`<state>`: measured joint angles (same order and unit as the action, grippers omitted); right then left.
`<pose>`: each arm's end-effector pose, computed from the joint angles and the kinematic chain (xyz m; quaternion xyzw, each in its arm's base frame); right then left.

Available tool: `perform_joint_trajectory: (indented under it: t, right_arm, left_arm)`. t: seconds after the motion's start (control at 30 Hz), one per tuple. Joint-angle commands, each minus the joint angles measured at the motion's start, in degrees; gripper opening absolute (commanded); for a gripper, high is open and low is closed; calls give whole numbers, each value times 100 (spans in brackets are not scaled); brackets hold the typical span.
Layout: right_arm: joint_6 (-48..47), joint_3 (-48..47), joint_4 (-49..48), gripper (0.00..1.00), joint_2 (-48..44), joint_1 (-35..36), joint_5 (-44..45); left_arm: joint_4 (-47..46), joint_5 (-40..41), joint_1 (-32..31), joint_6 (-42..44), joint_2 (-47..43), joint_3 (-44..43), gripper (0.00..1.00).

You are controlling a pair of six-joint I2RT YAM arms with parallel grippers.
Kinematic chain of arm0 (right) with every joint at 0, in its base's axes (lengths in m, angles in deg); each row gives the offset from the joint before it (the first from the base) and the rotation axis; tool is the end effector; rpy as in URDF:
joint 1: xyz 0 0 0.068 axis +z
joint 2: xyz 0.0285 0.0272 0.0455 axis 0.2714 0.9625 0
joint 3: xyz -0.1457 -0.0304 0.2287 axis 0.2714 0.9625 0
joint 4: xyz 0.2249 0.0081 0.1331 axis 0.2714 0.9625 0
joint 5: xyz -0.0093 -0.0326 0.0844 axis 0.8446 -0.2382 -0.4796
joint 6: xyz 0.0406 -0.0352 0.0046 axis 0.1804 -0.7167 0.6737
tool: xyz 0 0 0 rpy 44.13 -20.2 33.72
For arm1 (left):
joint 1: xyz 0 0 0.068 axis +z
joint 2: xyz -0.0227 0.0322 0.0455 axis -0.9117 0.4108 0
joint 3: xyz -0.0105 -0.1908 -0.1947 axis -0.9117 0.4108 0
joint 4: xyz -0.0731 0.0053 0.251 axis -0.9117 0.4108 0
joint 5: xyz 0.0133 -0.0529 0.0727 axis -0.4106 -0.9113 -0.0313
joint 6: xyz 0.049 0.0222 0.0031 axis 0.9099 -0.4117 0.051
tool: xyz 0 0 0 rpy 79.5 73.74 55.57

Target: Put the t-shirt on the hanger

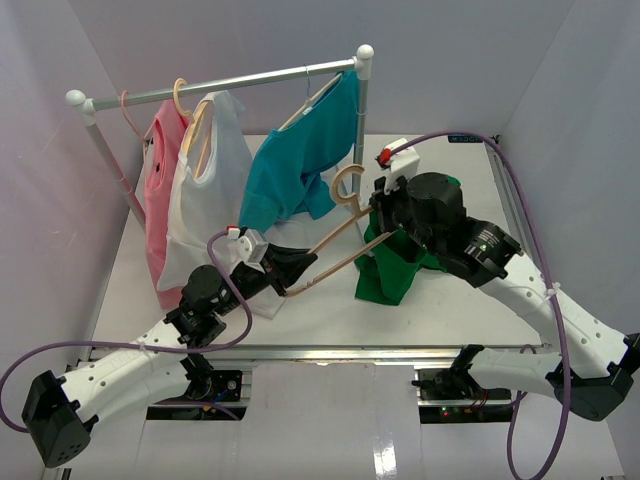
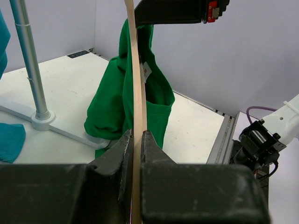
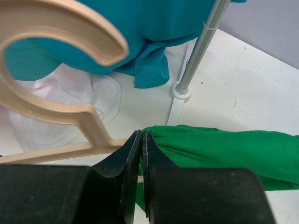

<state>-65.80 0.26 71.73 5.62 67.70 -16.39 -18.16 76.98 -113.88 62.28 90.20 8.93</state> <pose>0.1593 0.1805 0.4347 -0.2168 0.7625 0.1241 0.5968 0.1188 -0.1418 0.2980 0.2536 0.5859 -0.4415 0.6305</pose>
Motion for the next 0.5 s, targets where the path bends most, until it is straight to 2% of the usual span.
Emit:
perform_joint_trajectory:
  t: [0.0,0.23,0.47]
  right_arm:
    - [51,-201,-15,27,119,332,669]
    - [-93,80,-338,47,-147,364,1191]
    - [-471,12,-504,52,-260,359,1320]
  left_arm:
    - [-905,-108,-38,-7,-209,-13,0]
    - [-1069,-159,-33,3,-459,236,0]
    - [-1211,-197,-29,-54,-454,350,0]
